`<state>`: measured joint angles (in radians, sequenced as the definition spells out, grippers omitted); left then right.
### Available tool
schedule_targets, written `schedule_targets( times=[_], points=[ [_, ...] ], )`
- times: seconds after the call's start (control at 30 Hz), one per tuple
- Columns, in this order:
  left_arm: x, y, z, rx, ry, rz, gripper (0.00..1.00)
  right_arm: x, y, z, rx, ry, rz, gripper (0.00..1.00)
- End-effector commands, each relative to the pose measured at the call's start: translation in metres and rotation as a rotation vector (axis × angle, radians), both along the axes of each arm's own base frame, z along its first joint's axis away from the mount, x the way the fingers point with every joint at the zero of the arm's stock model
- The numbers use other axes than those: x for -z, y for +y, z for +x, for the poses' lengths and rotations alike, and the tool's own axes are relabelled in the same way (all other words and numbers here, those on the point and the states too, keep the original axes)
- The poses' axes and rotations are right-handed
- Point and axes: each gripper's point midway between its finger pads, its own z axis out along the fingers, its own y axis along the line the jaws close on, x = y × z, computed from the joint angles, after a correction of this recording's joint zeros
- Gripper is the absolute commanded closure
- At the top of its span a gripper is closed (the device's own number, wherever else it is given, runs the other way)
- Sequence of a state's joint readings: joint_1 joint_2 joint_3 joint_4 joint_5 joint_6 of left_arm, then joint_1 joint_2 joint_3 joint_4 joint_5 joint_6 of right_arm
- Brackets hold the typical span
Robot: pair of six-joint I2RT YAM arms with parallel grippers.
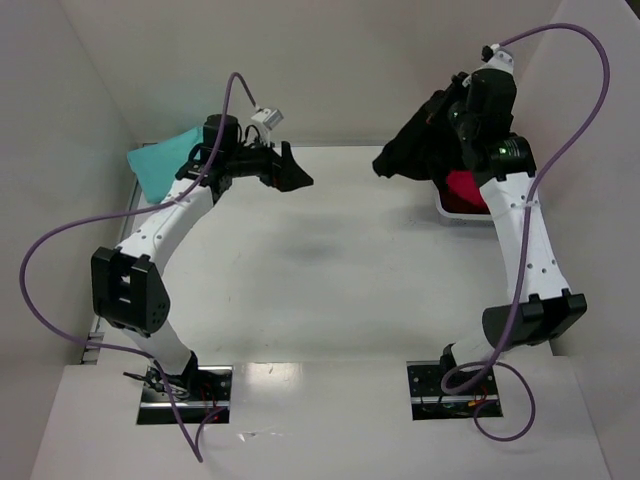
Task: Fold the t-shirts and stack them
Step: Move the tshirt to the center of the board
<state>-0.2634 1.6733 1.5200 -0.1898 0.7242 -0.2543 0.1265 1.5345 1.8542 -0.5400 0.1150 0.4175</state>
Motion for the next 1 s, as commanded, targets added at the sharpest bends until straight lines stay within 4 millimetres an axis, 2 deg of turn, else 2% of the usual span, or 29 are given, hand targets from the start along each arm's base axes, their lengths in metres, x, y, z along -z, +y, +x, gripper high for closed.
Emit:
schedule_targets(
  times=[0.0, 0.07, 0.13, 0.17, 0.2, 0.23, 0.3, 0.33, 0.4, 0.43, 0.53, 0.57, 0.6, 0.63, 0.67, 0.7, 0.73, 0.77, 0.83, 0.87, 0.9, 0.93, 0.97],
  points=[
    [-0.023, -0.041, -0.033, 0.245, -0.121, -0.090, 0.00, -0.050, 0.058, -0.036, -0.217, -0.128, 0.126, 1.00],
    [-0.027, -0.055, -0.031, 0.235, -0.181, -0.082, 0.00, -0.046, 0.079, -0.044, -0.297, -0.114, 0.172, 1.00],
    [-0.025, -0.063, -0.023, 0.188, -0.196, -0.079, 0.00, -0.039, 0.091, -0.049, -0.357, -0.090, 0.217, 1.00],
    [-0.017, -0.067, -0.018, 0.166, -0.191, -0.075, 0.00, -0.046, 0.095, -0.054, -0.380, -0.113, 0.239, 1.00],
    [-0.014, -0.074, -0.008, 0.121, -0.190, -0.090, 0.00, -0.045, 0.111, -0.066, -0.440, -0.108, 0.255, 1.00],
    [-0.013, -0.073, 0.001, 0.092, -0.210, -0.089, 0.00, -0.045, 0.112, -0.066, -0.439, -0.106, 0.264, 1.00],
    [-0.011, -0.090, 0.004, 0.099, -0.227, -0.116, 0.00, -0.039, 0.128, -0.075, -0.528, -0.094, 0.274, 1.00],
    [-0.013, -0.096, 0.004, 0.108, -0.236, -0.121, 0.04, -0.035, 0.132, -0.078, -0.554, -0.081, 0.277, 1.00],
    [-0.003, -0.110, 0.003, 0.119, -0.221, -0.102, 0.17, -0.031, 0.135, -0.083, -0.575, -0.065, 0.292, 1.00],
    [-0.005, -0.112, 0.005, 0.100, -0.222, -0.096, 0.37, -0.028, 0.132, -0.084, -0.563, -0.066, 0.291, 1.00],
    [0.004, -0.108, 0.009, 0.059, -0.194, -0.070, 0.69, -0.030, 0.129, -0.085, -0.548, -0.088, 0.288, 1.00],
    [-0.001, -0.105, 0.010, 0.036, -0.200, -0.066, 0.83, -0.031, 0.128, -0.089, -0.548, -0.088, 0.288, 1.00],
    [-0.009, -0.096, 0.013, -0.025, -0.209, -0.051, 1.00, -0.033, 0.126, -0.089, -0.539, -0.091, 0.277, 1.00],
    [-0.023, -0.085, 0.016, -0.088, -0.240, -0.029, 1.00, -0.036, 0.118, -0.086, -0.490, -0.107, 0.271, 1.00],
    [-0.027, -0.079, 0.016, -0.114, -0.246, -0.014, 1.00, -0.032, 0.114, -0.084, -0.466, -0.100, 0.255, 1.00],
    [-0.044, -0.069, 0.008, -0.133, -0.271, 0.003, 1.00, -0.033, 0.109, -0.085, -0.438, -0.099, 0.251, 1.00],
    [-0.062, -0.045, 0.007, -0.197, -0.297, 0.022, 1.00, -0.033, 0.099, -0.083, -0.378, -0.106, 0.233, 1.00],
    [-0.070, -0.034, 0.003, -0.219, -0.312, 0.029, 1.00, -0.037, 0.093, -0.081, -0.345, -0.119, 0.229, 0.99],
    [-0.103, -0.001, -0.013, -0.293, -0.377, 0.020, 1.00, -0.042, 0.076, -0.078, -0.271, -0.141, 0.196, 0.99],
    [-0.117, 0.026, -0.021, -0.359, -0.408, 0.025, 1.00, -0.045, 0.067, -0.076, -0.239, -0.146, 0.192, 0.99],
    [-0.124, 0.039, -0.026, -0.391, -0.422, 0.024, 1.00, -0.044, 0.061, -0.074, -0.219, -0.149, 0.180, 0.99],
    [-0.143, 0.066, -0.033, -0.464, -0.454, 0.019, 1.00, -0.045, 0.056, -0.066, -0.189, -0.151, 0.176, 0.99],
    [-0.144, 0.066, -0.033, -0.466, -0.446, 0.010, 1.00, -0.047, 0.055, -0.067, -0.188, -0.148, 0.176, 0.99]
  ],
)
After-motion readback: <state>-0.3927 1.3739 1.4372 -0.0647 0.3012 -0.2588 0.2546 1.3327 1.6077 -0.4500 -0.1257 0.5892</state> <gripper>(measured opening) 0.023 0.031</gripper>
